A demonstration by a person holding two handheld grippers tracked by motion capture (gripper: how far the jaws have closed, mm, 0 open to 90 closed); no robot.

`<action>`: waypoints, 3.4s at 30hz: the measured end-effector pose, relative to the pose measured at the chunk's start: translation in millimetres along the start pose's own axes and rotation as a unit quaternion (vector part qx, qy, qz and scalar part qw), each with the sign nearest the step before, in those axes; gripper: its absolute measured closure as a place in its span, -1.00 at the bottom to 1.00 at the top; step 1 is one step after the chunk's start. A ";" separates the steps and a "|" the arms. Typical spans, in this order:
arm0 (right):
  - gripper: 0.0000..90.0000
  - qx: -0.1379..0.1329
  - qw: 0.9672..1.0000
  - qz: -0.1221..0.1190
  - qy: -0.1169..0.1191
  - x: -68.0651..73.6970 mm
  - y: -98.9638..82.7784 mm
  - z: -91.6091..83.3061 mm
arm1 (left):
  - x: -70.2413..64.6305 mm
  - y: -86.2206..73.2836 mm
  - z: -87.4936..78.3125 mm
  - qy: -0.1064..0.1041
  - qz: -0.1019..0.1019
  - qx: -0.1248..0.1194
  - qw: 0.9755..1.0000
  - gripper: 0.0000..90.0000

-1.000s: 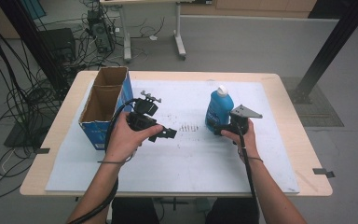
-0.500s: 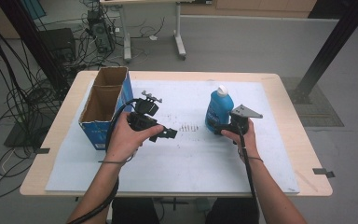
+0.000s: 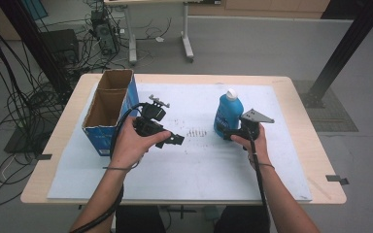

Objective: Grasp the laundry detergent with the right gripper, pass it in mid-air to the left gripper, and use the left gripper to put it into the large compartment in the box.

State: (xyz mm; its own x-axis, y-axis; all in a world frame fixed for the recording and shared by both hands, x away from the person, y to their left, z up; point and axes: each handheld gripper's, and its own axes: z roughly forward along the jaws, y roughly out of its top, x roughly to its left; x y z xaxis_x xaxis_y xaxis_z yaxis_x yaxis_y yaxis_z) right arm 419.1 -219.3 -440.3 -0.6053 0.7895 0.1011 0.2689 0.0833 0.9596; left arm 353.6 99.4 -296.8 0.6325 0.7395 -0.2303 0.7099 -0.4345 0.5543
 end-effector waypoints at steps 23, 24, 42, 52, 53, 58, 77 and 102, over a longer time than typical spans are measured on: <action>-0.91 0.002 1.000 -0.001 -0.001 -0.2 -0.7 1.6 | 2.6 0.3 0.7 0.003 -0.004 0.006 1.000 -0.79; -0.91 0.003 1.000 -0.001 -0.003 -0.4 -0.9 1.7 | 2.7 0.0 1.0 0.002 -0.004 0.007 1.000 -0.79; -0.76 0.006 1.000 -0.010 -0.002 0.9 -0.7 2.7 | 1.2 0.0 -1.0 0.001 -0.001 0.006 1.000 -0.78; -0.56 0.006 1.000 -0.017 0.004 1.0 -0.9 4.4 | 1.2 -1.4 1.0 0.018 0.005 0.030 0.999 -0.78; -0.56 0.006 1.000 -0.017 0.004 1.0 -0.9 4.4 | 1.1 -1.4 1.4 0.019 0.005 0.033 0.999 -0.78; -0.48 0.006 1.000 -0.017 0.004 0.7 -1.5 4.8 | 1.0 -0.6 2.5 0.022 0.006 0.049 0.999 -0.78; -0.17 0.000 1.000 -0.019 0.000 0.2 -2.1 4.6 | -4.1 4.6 5.3 0.045 0.015 0.094 0.994 -0.78; -0.07 0.000 0.999 -0.033 -0.007 0.9 -2.1 3.6 | -6.6 6.6 6.3 0.058 0.018 0.109 0.992 -0.78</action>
State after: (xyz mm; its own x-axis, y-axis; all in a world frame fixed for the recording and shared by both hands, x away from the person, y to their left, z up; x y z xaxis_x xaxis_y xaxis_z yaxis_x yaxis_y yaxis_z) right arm 420.7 -216.6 -443.2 -0.6112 0.7908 0.0332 0.2281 0.1359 0.9641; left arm 356.1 88.5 -296.6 0.6279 0.7699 -0.1137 0.7456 -0.5531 0.3718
